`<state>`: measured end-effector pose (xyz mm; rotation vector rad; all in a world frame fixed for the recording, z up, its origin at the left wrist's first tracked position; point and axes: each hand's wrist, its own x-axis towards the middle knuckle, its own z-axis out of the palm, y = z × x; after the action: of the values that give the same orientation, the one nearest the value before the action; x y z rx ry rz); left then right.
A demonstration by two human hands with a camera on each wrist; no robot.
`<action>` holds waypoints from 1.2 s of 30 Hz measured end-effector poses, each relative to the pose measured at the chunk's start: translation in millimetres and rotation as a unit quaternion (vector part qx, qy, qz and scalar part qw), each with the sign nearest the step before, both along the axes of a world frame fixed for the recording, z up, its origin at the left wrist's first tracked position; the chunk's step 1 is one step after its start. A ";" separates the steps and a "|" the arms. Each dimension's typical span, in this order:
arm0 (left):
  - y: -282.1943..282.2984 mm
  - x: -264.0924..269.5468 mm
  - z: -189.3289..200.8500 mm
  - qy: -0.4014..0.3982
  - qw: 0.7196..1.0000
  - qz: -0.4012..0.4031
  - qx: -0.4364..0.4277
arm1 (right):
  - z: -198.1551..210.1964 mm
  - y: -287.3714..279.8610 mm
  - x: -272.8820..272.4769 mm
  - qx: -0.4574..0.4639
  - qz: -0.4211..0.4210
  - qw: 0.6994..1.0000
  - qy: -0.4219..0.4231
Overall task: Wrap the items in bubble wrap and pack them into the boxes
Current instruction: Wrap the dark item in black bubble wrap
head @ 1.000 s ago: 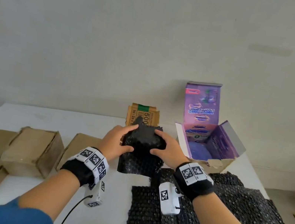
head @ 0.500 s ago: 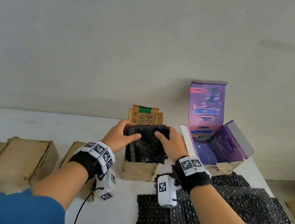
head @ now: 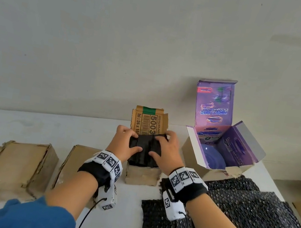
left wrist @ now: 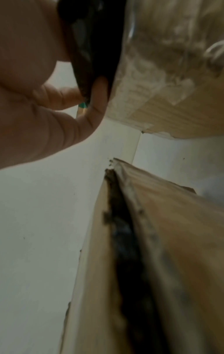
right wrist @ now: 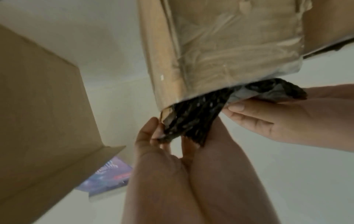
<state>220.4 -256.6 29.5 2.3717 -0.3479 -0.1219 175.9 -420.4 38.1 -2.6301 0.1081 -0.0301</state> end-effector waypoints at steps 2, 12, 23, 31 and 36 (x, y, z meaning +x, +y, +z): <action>-1.2 -3.1 -1.0 -0.008 0.999 -0.022 0.027 | 0.9 -4.5 -3.5 -0.092 0.047 0.995 0.012; -12.2 -16.3 -2.6 -0.110 0.953 -0.062 0.274 | 1.9 -3.9 5.1 -0.193 0.125 0.970 0.074; -6.4 -14.4 -0.7 -0.077 0.933 -0.111 0.333 | 9.1 -5.6 15.5 -0.224 0.186 0.949 0.117; -11.2 -13.9 -0.5 -0.092 0.930 -0.095 0.343 | 7.6 -0.3 10.8 -0.265 0.159 0.949 0.065; -13.1 -12.3 -6.1 -0.119 0.923 -0.173 0.324 | 5.5 -4.2 7.1 -0.254 0.185 0.945 0.091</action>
<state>208.2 -269.7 23.4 2.9599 -0.9713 -0.1248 183.0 -424.6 43.6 -3.1154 -0.3822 0.3593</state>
